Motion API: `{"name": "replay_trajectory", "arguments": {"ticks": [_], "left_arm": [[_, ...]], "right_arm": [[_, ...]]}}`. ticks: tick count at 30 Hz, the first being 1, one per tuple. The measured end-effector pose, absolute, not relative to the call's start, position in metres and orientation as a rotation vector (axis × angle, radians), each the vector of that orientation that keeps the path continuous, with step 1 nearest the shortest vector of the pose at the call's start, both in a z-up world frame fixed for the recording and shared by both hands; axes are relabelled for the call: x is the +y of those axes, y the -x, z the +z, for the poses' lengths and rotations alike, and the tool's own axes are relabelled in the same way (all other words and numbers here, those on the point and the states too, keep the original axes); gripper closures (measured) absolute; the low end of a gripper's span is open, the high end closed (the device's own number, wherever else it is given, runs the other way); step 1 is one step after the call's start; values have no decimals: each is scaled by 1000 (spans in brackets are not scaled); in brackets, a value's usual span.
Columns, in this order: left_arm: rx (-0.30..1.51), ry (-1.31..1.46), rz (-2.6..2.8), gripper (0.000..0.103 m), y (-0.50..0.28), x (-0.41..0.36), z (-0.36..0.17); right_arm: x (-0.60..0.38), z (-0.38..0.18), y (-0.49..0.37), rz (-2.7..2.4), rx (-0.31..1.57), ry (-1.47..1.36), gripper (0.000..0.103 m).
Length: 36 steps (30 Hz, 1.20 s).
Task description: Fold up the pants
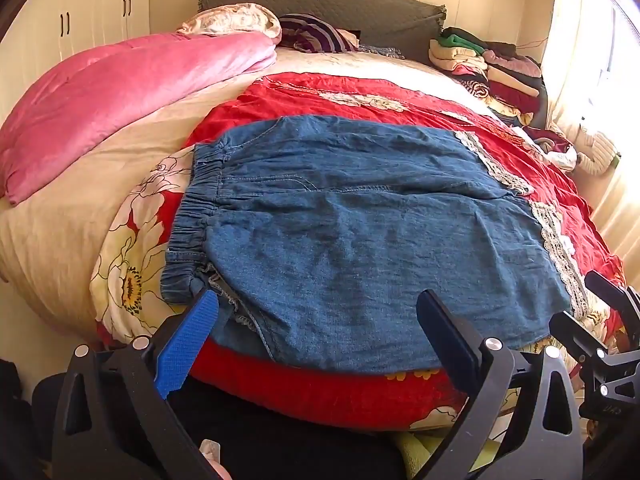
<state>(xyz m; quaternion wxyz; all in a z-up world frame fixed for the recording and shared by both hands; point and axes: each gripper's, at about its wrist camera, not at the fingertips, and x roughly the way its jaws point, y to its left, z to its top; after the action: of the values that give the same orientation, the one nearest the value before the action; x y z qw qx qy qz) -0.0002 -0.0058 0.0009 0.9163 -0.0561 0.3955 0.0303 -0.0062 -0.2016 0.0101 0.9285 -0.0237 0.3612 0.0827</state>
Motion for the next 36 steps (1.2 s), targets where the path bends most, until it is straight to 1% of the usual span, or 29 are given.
{"name": "replay_trajectory", "arguments": {"ticks": [36], "left_arm": [[798,106,73,4,4,-5,2]], "right_arm": [[-204,9,5,159,747,35,8]]}}
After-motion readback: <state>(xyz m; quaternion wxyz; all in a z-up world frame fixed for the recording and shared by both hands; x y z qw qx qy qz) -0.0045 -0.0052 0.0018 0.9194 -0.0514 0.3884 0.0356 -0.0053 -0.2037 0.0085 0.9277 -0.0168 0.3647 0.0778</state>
